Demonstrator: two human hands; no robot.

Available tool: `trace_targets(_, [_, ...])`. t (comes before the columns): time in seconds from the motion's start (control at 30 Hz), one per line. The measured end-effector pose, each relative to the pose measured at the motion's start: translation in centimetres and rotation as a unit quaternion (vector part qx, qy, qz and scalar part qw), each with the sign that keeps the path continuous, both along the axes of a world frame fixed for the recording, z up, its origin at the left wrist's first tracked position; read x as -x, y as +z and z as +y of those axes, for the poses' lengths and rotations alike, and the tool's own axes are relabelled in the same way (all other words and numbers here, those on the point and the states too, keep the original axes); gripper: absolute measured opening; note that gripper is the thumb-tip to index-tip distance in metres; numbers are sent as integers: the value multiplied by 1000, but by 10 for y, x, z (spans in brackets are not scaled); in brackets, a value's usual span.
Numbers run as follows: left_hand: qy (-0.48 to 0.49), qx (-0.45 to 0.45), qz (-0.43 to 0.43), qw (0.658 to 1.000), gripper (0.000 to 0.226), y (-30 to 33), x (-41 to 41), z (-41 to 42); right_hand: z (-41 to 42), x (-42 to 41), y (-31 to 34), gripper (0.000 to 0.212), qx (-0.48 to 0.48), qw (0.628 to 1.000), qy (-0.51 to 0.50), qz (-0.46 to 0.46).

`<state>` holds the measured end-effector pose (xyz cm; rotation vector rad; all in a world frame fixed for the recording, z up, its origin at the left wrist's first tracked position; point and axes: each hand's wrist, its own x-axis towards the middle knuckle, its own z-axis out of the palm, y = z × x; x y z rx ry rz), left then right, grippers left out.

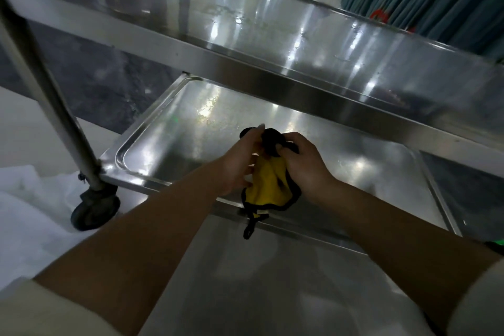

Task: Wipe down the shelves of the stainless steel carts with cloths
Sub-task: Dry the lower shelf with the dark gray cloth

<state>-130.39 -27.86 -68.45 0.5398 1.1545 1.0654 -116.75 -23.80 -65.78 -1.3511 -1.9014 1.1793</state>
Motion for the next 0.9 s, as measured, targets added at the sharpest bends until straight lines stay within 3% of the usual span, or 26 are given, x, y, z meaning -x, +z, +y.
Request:
trace_targets(0.07, [-3, -4, 56, 998, 57, 1, 0, 1, 2, 2, 5, 17, 1, 1000, -10, 7])
trace_targets(0.23, [83, -50, 153, 984, 8, -8, 4, 4, 15, -7, 17, 8, 71, 994, -57, 66])
trace_targets(0.3, [102, -65, 212, 970, 16, -16, 12, 3, 23, -20, 20, 4, 100, 989, -78, 73])
trace_targets(0.43, [85, -34, 284, 954, 21, -37, 24, 2, 39, -50, 26, 22, 126, 975, -131, 127])
trace_targets(0.47, [59, -18, 338, 939, 26, -41, 22, 4, 42, -57, 26, 23, 122, 975, -137, 128])
trace_targets(0.53, [3, -26, 529, 848, 43, -40, 6, 8, 44, -69, 23, 18, 130, 973, -139, 128])
trace_targets(0.57, [-11, -59, 571, 819, 49, -32, -6, 9, 45, -73, 18, 16, 142, 972, -133, 130])
trace_targets(0.6, [-36, -91, 556, 826, 56, -24, -21, 11, 45, -75, 14, 14, 154, 972, -124, 129])
trace_targets(0.67, [-110, -115, 465, 871, 77, -8, -53, 14, 44, -74, 7, 11, 166, 973, -107, 118])
trace_targets(0.7, [-138, -121, 452, 873, 82, -3, -67, 15, 44, -74, 4, 11, 165, 974, -100, 115])
trace_targets(0.77, [-151, -134, 489, 849, 73, -5, -81, 20, 45, -73, 0, 12, 164, 975, -89, 119])
trace_targets(0.9, [-156, -76, 587, 791, 35, -22, -61, 25, 50, -89, -1, 15, 144, 979, -88, 114])
